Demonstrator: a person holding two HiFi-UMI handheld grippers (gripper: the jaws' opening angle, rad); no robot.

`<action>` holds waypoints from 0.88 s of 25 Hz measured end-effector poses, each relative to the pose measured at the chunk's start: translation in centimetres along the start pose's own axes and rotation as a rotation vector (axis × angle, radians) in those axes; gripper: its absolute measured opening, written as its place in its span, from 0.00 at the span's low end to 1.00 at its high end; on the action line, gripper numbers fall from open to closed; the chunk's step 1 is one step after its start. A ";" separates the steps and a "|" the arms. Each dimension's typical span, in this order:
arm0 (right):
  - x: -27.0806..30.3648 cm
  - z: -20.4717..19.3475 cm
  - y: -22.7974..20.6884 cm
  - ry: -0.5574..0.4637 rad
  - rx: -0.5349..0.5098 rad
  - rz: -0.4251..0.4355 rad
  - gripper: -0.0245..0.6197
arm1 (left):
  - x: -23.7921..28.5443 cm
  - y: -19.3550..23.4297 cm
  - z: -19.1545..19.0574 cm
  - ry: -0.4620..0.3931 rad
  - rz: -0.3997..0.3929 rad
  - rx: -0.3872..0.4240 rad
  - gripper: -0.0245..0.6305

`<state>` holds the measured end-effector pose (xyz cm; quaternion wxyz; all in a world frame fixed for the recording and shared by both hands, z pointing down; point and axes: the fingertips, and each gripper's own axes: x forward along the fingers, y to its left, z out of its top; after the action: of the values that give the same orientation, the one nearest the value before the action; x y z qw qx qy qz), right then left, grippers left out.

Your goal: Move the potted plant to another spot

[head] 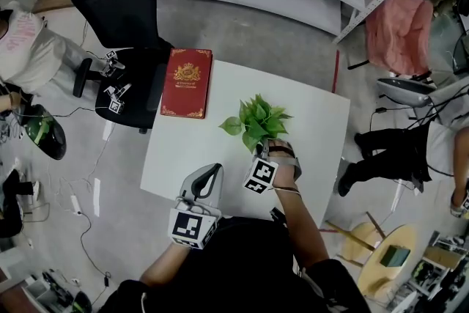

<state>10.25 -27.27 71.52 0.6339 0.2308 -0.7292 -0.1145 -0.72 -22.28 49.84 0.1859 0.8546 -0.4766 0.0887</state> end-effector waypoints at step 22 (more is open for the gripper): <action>0.9 -0.2 0.4 0.034 -0.083 -0.001 0.11 | -1.0 0.3 0.1 0.004 0.025 -0.017 0.06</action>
<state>10.24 -27.36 72.54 0.6552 0.2065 -0.7129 -0.1409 -1.52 -21.68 49.45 0.1930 0.8469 -0.4876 0.0885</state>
